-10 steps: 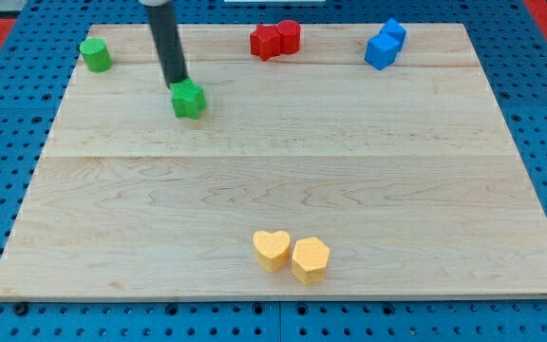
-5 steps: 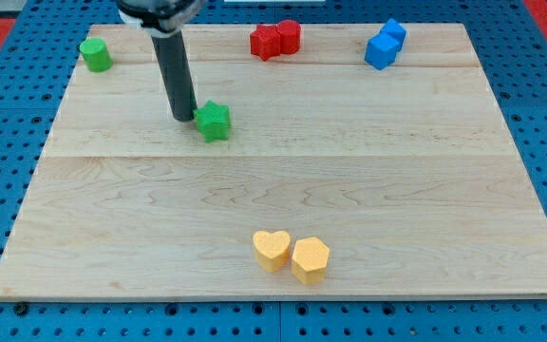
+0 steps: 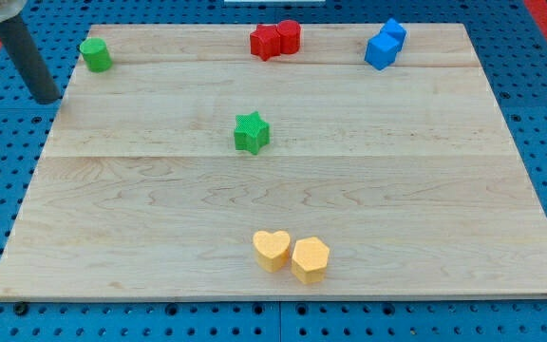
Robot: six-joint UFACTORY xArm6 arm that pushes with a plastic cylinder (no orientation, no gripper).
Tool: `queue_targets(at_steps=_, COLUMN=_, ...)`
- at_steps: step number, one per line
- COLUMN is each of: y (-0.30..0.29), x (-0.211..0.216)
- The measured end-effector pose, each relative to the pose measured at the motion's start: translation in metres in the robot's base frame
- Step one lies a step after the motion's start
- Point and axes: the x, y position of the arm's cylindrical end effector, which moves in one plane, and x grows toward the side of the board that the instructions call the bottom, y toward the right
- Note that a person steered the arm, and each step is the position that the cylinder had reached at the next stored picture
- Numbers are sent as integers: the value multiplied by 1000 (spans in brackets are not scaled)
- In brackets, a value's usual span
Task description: Place green blocks at the center of the board
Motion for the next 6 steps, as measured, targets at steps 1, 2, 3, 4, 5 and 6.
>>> queue_targets(at_steps=1, y=0, x=-32)
queue_targets(at_steps=2, y=0, x=-85)
queue_targets(at_steps=3, y=15, x=-105)
queue_targets(at_steps=4, y=78, x=-50)
queue_targets(at_steps=5, y=138, x=23)
queue_targets(at_steps=6, y=202, x=73)
